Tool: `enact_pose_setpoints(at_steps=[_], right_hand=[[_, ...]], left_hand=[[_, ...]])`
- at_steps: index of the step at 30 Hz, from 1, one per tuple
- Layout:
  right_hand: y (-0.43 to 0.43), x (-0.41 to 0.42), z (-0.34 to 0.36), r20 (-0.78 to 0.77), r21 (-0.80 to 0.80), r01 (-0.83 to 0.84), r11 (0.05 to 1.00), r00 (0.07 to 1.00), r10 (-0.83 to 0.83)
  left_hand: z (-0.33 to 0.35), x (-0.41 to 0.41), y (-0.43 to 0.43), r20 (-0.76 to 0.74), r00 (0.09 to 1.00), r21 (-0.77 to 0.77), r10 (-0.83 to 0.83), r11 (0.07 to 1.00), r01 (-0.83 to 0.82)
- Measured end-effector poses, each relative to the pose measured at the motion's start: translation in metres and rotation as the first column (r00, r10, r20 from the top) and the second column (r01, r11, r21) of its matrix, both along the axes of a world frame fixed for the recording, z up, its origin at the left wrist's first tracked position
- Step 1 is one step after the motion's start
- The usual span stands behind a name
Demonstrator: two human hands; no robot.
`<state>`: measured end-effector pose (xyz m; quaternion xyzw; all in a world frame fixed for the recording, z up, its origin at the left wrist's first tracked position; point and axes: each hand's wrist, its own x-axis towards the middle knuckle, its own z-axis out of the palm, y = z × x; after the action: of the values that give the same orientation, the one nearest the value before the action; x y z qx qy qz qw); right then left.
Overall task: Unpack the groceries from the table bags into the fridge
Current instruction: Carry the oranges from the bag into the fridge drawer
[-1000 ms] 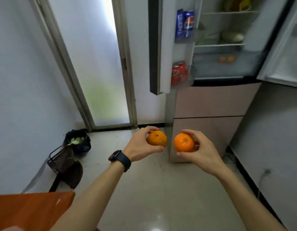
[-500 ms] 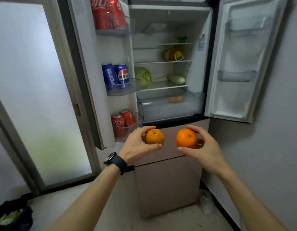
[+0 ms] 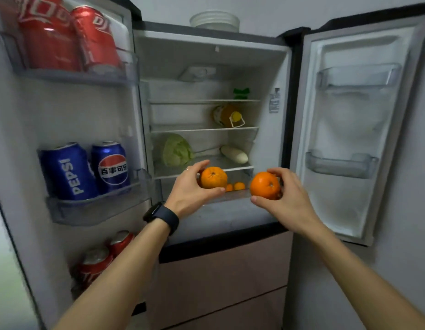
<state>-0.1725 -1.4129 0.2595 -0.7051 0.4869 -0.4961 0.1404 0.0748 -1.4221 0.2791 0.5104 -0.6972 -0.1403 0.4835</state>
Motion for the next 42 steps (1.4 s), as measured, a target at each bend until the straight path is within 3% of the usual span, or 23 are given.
enact_pose_setpoints(at_steps=[4,9,13,17,20,23,26,29,32,37,39,42], right_hand=[[-0.068,-0.01,0.017,-0.059,0.013,0.011,1.0,0.998,-0.01],[-0.16,-0.014,0.027,-0.285,0.057,0.014,0.998,0.959,0.003],[-0.241,-0.016,0.028,-0.552,0.099,0.103,0.99,0.833,-0.032],[-0.315,-0.012,0.016,-0.742,0.291,0.152,0.945,0.66,0.123],[-0.359,-0.004,-0.001,-0.754,0.488,0.183,0.853,0.58,0.307],[-0.396,0.011,-0.025,-0.728,0.626,0.223,0.747,0.512,0.456],[-0.429,0.026,-0.043,-0.752,0.645,0.272,0.714,0.396,0.527],[-0.452,0.033,-0.052,-0.798,0.596,0.292,0.748,0.317,0.512],[-0.461,0.03,-0.063,-0.841,0.512,0.25,0.822,0.338,0.422],[-0.487,0.033,-0.107,-0.856,0.453,0.154,0.878,0.352,0.38],[-0.494,0.029,-0.13,-0.82,0.372,0.099,0.923,0.501,0.277],[-0.481,0.022,-0.122,-0.829,0.4,0.071,0.914,0.454,0.328]], left_hand=[[0.012,-0.007,-0.061,0.05,0.998,0.014,0.028,1.0,-0.028],[0.013,-0.012,-0.148,0.125,0.991,0.097,0.042,0.994,-0.054],[0.009,-0.019,-0.224,0.256,0.966,0.188,0.025,0.979,-0.075],[-0.009,-0.033,-0.302,0.493,0.868,0.348,-0.053,0.927,-0.141],[-0.035,-0.047,-0.355,0.654,0.746,0.444,-0.127,0.862,-0.242],[-0.06,-0.057,-0.396,0.722,0.66,0.522,-0.209,0.79,-0.321],[-0.075,-0.063,-0.424,0.762,0.598,0.547,-0.249,0.741,-0.389],[-0.084,-0.067,-0.439,0.761,0.575,0.576,-0.301,0.722,-0.384],[-0.095,-0.067,-0.449,0.704,0.614,0.639,-0.358,0.696,-0.327],[-0.121,-0.055,-0.453,0.624,0.723,0.636,-0.296,0.729,-0.251],[-0.122,-0.052,-0.452,0.613,0.735,0.635,-0.291,0.735,-0.239],[-0.121,-0.056,-0.453,0.591,0.752,0.643,-0.293,0.734,-0.219]])
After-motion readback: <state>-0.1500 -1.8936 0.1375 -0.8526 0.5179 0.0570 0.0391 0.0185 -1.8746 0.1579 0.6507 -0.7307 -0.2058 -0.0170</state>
